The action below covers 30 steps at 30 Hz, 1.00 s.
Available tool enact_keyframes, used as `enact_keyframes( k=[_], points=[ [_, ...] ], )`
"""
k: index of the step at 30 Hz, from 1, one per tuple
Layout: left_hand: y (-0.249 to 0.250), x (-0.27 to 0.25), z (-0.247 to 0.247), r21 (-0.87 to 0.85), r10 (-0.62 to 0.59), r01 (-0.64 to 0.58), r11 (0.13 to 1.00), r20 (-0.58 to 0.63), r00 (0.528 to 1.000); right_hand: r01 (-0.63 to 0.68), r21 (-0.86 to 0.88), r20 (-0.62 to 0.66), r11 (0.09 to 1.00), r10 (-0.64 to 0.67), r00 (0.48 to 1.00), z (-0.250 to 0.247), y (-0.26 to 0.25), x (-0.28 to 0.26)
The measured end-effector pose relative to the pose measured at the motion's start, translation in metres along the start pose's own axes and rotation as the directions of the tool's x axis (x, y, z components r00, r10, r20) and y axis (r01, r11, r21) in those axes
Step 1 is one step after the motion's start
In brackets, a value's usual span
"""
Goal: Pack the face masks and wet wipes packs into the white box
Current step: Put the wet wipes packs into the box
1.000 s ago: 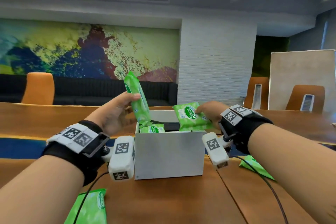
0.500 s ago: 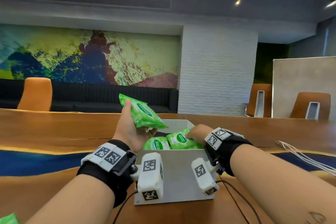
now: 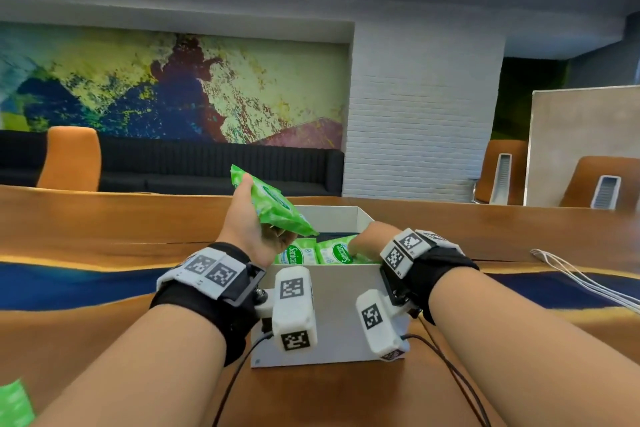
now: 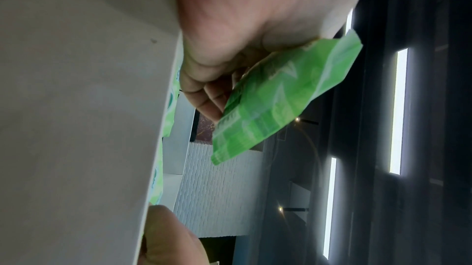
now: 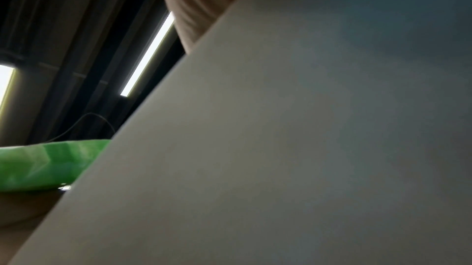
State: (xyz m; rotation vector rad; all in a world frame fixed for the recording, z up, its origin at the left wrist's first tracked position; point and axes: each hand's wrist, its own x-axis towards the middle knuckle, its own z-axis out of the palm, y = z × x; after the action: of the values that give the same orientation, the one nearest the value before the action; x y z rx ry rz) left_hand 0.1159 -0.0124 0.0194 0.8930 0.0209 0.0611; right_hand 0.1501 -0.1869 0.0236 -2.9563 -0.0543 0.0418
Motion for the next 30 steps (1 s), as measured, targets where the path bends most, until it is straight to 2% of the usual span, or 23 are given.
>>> enact_keyframes(
  k=[4,6,10,12,15,17,18,20,22,23,25,27,30],
  points=[
    [-0.002,0.002,0.0,0.065,-0.008,0.008,0.998,0.004,1.0,-0.005,0.082,-0.003,0.997,0.005,1.0,0.002,0.002,-0.001],
    [-0.003,0.004,0.0,0.105,-0.004,0.004,0.994,0.002,1.0,-0.014,0.182,-0.029,0.983,0.019,0.999,0.005,0.004,0.003],
    [-0.003,0.005,0.001,0.14,0.0,0.003,0.99,-0.019,1.0,0.043,0.339,-0.137,0.94,0.004,0.991,0.01,0.006,0.005],
    [-0.002,0.004,0.002,0.141,0.007,-0.003,0.99,-0.028,1.0,0.128,0.431,-0.232,0.893,-0.028,0.972,0.011,0.007,0.004],
    [-0.002,0.002,0.003,0.132,0.007,-0.007,0.991,0.008,1.0,0.297,0.527,-0.382,0.796,-0.09,0.92,0.009,0.009,-0.003],
    [-0.001,-0.002,0.004,0.124,0.0,-0.006,0.992,0.05,0.999,0.37,0.6,-0.416,0.709,-0.118,0.902,0.005,0.007,-0.01],
    [0.0,-0.004,0.005,0.126,0.007,-0.016,0.992,0.071,0.997,0.38,0.671,-0.393,0.637,-0.129,0.91,0.002,0.003,-0.016],
    [0.001,-0.005,0.007,0.134,0.018,-0.03,0.99,0.093,0.995,0.312,0.823,-0.24,0.475,-0.207,0.948,-0.003,-0.006,-0.029],
    [0.003,-0.008,0.012,0.17,0.035,-0.056,0.984,0.123,0.992,0.209,0.89,-0.071,0.406,-0.329,0.942,-0.008,-0.015,-0.044],
    [0.004,-0.011,0.015,0.199,0.041,-0.07,0.977,0.146,0.988,0.186,0.907,-0.032,0.377,-0.378,0.925,-0.009,-0.018,-0.051],
    [0.005,-0.015,0.023,0.264,0.047,-0.087,0.961,0.154,0.987,0.169,0.948,-0.039,0.271,-0.428,0.903,-0.012,-0.022,-0.059],
    [0.009,-0.02,0.029,0.333,0.087,-0.123,0.935,0.12,0.989,0.179,0.971,-0.1,0.155,-0.417,0.904,-0.016,-0.023,-0.06],
    [0.017,-0.022,0.027,0.535,0.168,-0.17,0.827,0.052,0.984,0.244,0.966,-0.197,0.09,-0.359,0.912,-0.026,-0.02,-0.059]
  ],
)
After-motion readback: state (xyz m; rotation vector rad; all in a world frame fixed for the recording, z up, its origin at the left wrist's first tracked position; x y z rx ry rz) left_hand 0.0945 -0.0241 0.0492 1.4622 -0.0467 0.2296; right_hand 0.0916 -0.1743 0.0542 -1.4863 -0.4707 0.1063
